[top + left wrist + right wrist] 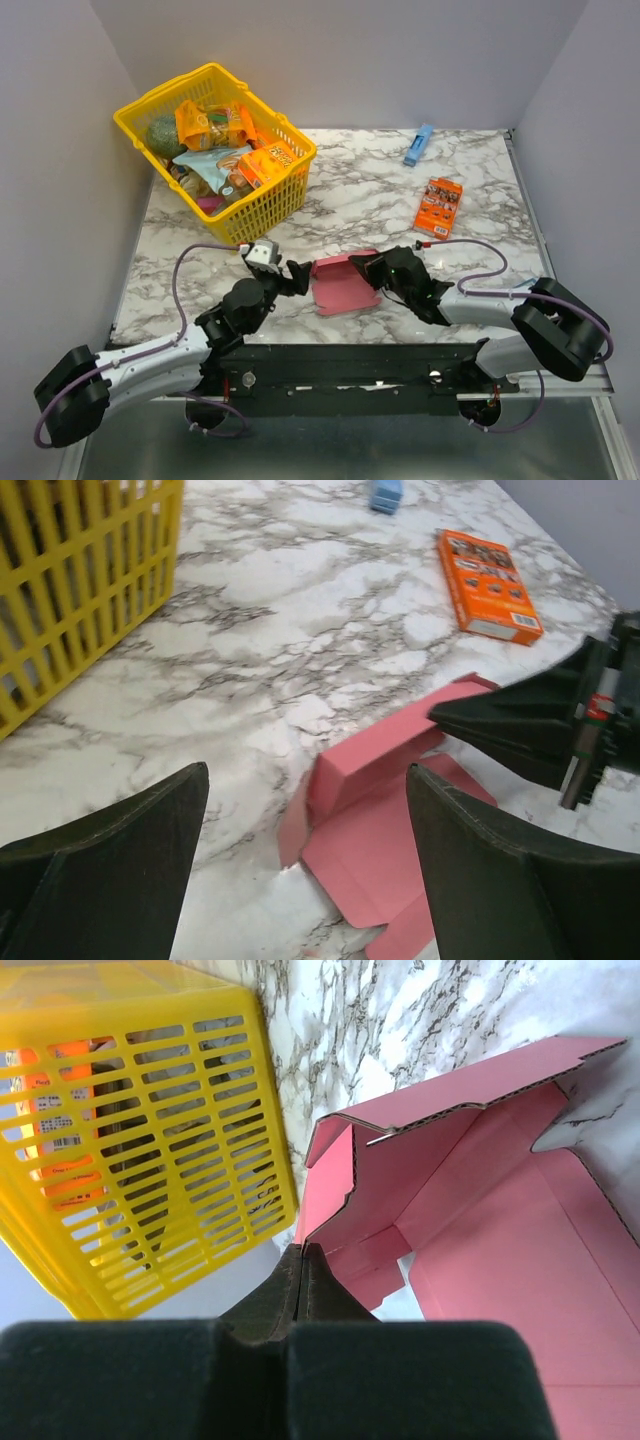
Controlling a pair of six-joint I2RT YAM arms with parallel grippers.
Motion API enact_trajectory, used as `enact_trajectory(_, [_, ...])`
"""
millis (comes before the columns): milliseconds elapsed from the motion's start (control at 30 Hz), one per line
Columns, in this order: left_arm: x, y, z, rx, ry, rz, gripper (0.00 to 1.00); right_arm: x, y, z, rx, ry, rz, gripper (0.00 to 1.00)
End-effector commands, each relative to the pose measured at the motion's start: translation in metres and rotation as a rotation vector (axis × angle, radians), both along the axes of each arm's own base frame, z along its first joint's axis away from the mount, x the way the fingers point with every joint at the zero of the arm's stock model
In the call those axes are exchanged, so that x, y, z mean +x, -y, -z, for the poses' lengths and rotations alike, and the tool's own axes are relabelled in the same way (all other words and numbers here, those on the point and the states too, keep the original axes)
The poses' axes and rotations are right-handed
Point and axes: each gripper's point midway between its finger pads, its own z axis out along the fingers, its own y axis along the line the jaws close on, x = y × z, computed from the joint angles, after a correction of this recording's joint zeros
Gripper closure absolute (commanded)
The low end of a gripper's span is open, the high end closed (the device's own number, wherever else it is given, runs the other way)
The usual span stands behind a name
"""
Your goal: Fold the paper box
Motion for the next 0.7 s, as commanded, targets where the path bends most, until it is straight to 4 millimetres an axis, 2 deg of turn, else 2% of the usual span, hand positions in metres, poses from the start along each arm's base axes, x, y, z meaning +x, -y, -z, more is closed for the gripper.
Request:
enact_trajectory(0, [0.008,-0.032,0.045,-0.012,-0.23,-0.115,0.11,-0.003,0.021,0.025,-0.118,-0.01,0.03,0.99])
enact_trajectory(167, [0.014,-0.04,0.07,0.069,-0.317,-0.154,0.13,-0.004,0.018,0.023,-0.11,0.001,0.019,0.99])
enact_trajectory(233, [0.014,-0.038,0.085,0.11,-0.361,-0.144,0.13,-0.004,0.019,0.023,-0.106,0.004,0.019,0.99])
enact_trajectory(300, [0.016,-0.03,0.087,0.111,-0.366,-0.116,0.14,-0.003,0.018,0.021,-0.101,0.009,0.02,0.99])
enact_trajectory(333, [0.015,-0.028,0.097,0.138,-0.389,-0.106,0.15,-0.004,0.019,0.022,-0.102,0.01,0.021,0.99])
enact_trajectory(433, [0.02,-0.021,0.102,0.173,-0.39,-0.078,0.16,-0.004,0.02,0.023,-0.105,0.01,0.02,0.99])
enact_trajectory(567, [0.022,0.001,0.093,0.148,-0.334,0.033,0.18,-0.005,0.019,0.024,-0.105,0.007,0.019,0.99])
enact_trajectory(667, [0.022,0.009,0.091,0.144,-0.312,0.075,0.18,-0.005,0.018,0.024,-0.105,0.007,0.013,0.99])
